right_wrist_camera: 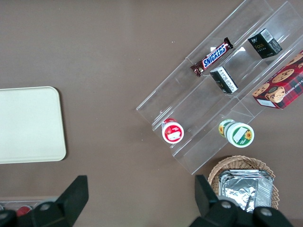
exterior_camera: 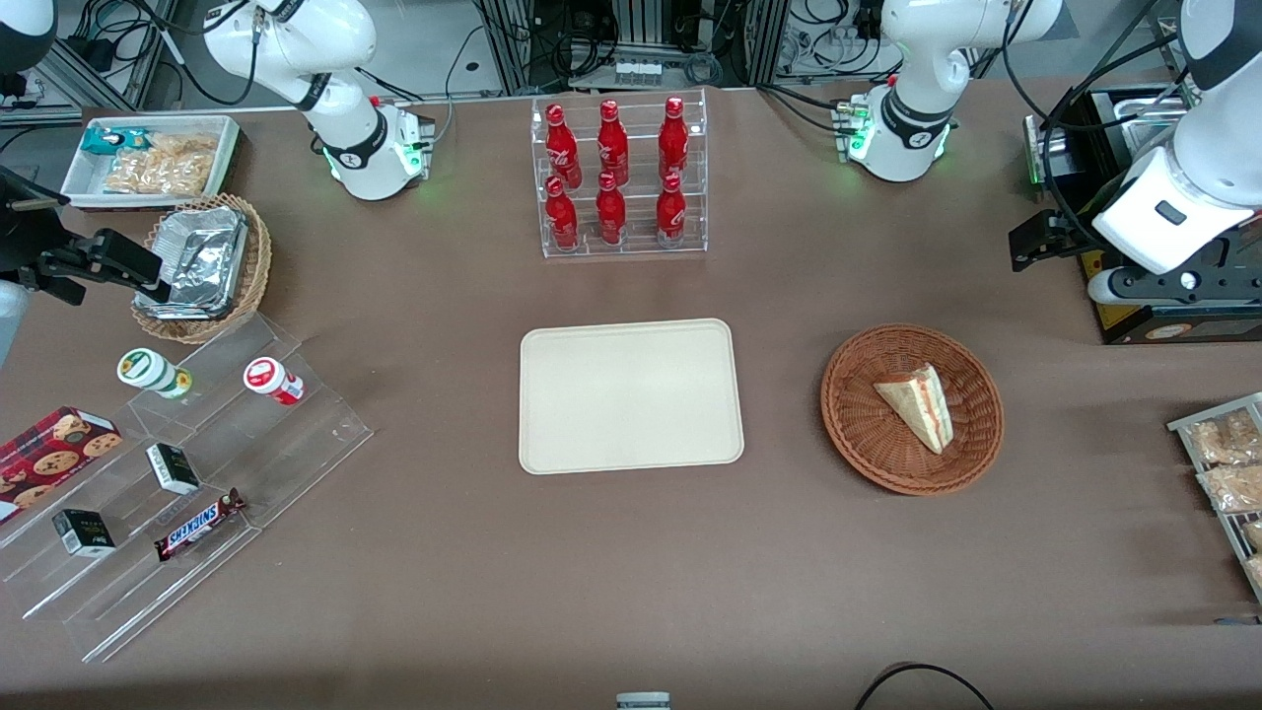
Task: Place sandwich from basket to tray
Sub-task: 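Move the left gripper over the wrapped sandwich in the wicker basket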
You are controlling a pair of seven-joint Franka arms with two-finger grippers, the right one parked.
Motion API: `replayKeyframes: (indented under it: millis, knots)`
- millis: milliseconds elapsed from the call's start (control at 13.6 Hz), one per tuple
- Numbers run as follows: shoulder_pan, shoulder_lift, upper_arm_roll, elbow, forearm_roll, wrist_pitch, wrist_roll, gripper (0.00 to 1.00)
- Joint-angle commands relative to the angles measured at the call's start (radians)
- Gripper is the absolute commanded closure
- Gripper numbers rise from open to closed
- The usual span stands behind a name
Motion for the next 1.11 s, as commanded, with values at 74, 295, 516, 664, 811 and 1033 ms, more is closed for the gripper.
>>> replayKeyframes:
  millis: [74,295,516,664,811,1033]
  knots:
    - [0.004,0.003,-0.001,-0.008,-0.011,0.011,0.020,0.00]
    - [0.002,0.005,-0.001,-0.125,-0.005,0.099,0.019,0.00]
    - [0.001,-0.005,-0.001,-0.280,-0.004,0.262,0.009,0.00]
    - [0.002,-0.003,-0.001,-0.369,-0.004,0.360,0.009,0.00]
    - [0.002,-0.008,-0.001,-0.482,-0.004,0.496,0.008,0.00]
    - [0.001,-0.009,-0.001,-0.608,-0.004,0.668,-0.026,0.00]
